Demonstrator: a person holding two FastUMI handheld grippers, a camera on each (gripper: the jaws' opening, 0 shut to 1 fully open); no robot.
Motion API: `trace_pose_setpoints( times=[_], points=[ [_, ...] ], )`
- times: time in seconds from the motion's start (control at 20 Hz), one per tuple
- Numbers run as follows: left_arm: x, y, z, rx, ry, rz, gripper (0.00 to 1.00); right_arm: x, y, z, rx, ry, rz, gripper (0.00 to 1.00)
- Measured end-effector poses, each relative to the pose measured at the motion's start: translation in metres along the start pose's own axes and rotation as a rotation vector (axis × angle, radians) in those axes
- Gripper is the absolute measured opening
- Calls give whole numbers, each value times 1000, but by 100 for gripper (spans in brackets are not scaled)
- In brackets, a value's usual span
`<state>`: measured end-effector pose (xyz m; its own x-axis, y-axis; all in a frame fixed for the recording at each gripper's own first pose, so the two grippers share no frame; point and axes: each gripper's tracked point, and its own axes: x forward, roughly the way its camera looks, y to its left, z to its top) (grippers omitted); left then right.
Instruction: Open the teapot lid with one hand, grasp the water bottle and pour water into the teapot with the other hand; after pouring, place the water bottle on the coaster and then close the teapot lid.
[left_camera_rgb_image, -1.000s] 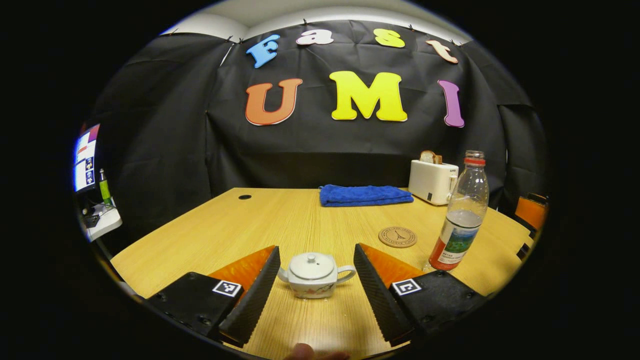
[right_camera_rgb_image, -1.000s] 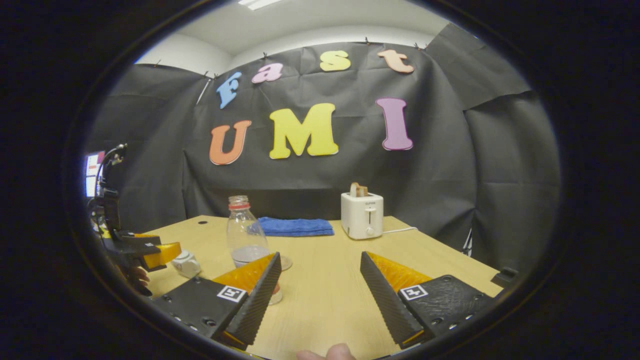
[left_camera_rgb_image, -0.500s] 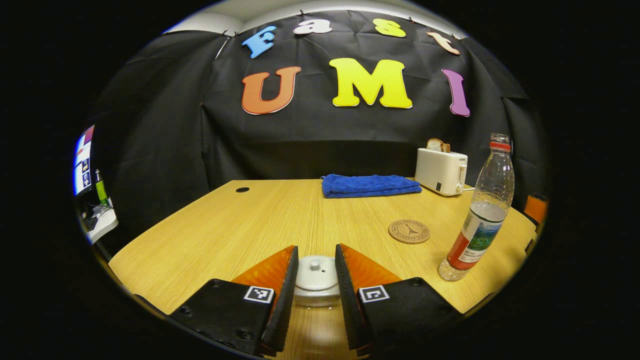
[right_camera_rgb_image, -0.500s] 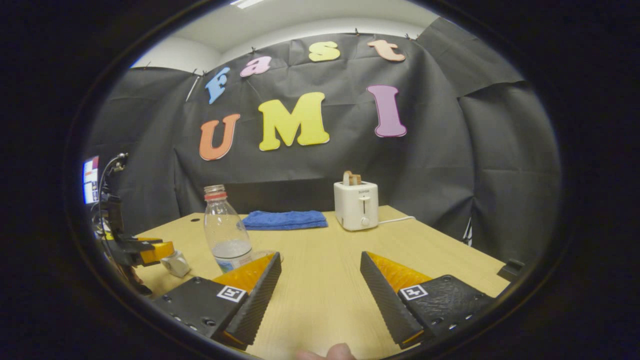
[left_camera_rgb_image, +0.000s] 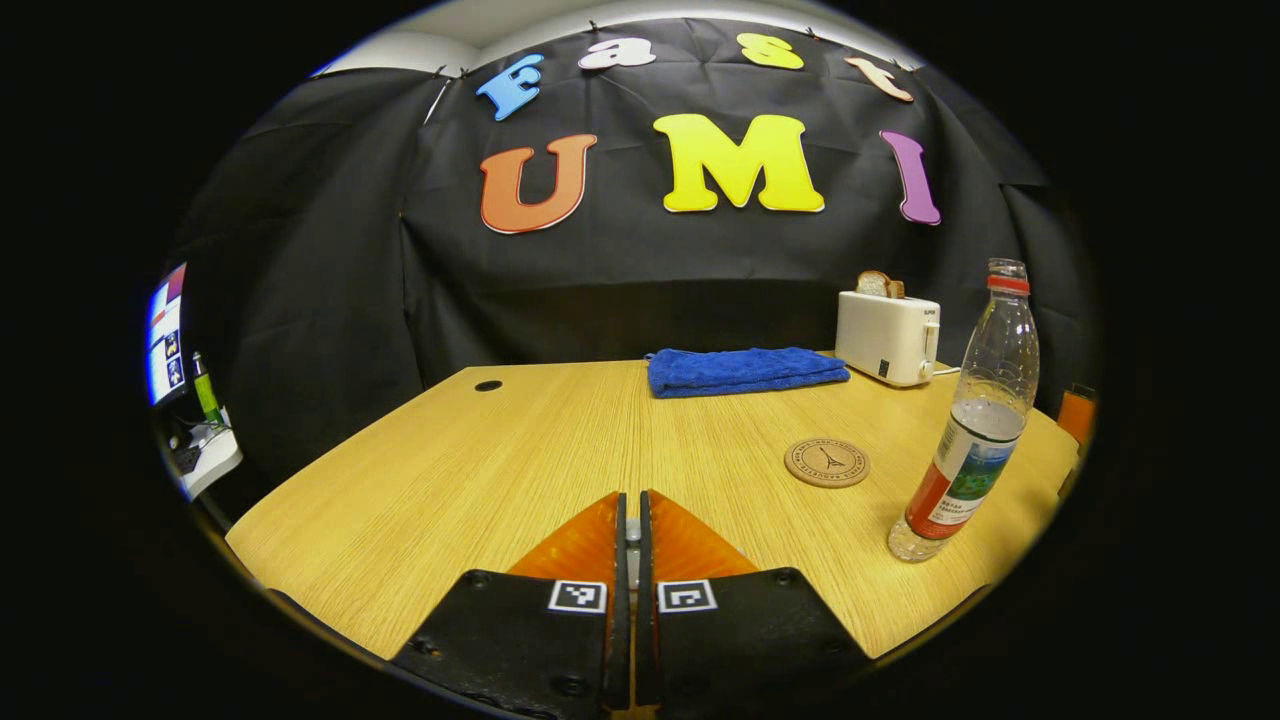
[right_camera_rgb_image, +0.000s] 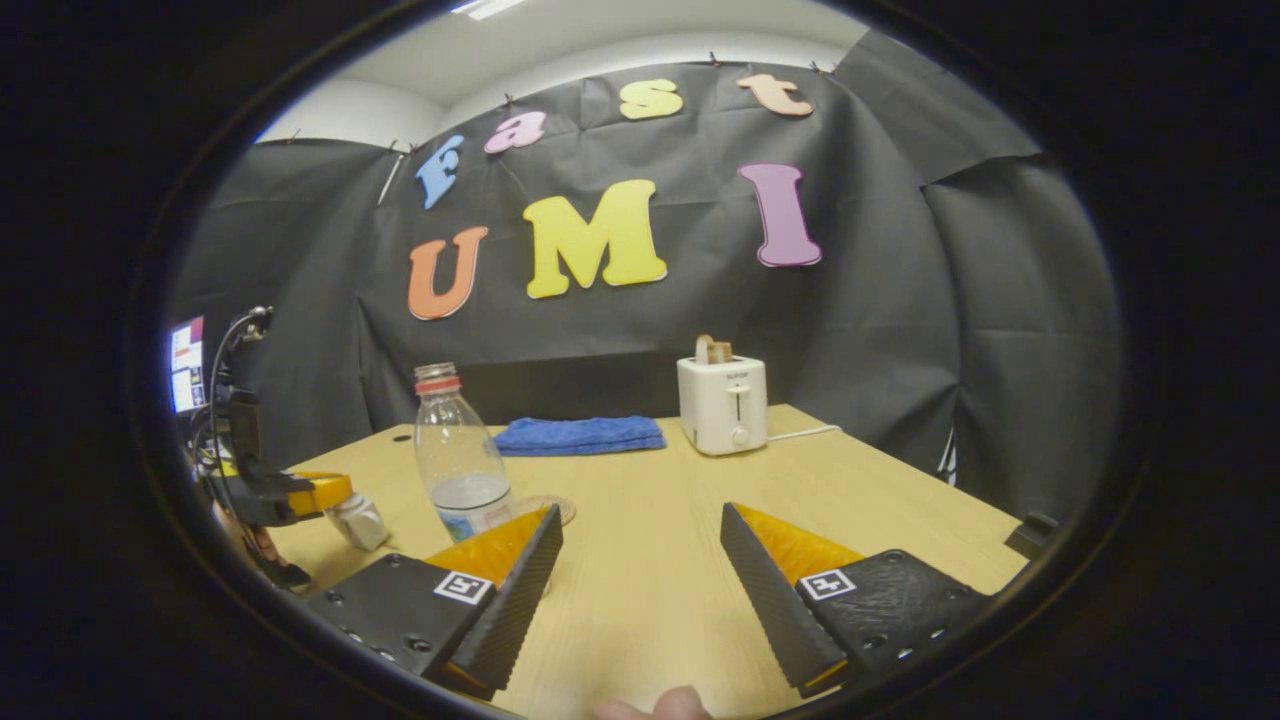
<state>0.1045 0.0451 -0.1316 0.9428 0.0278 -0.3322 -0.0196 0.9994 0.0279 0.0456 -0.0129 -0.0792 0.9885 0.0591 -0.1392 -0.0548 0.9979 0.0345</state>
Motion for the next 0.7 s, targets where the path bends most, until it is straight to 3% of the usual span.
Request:
trace_pose_setpoints(
  times=[0.15, 0.7],
  points=[
    [-5, 3, 8, -24, -25, -1, 3, -2, 11, 1, -17, -13, 45, 92],
    [-41, 14, 34, -33, -107, -5, 3, -4, 78, -10, -66, 15, 194, 95]
  ],
)
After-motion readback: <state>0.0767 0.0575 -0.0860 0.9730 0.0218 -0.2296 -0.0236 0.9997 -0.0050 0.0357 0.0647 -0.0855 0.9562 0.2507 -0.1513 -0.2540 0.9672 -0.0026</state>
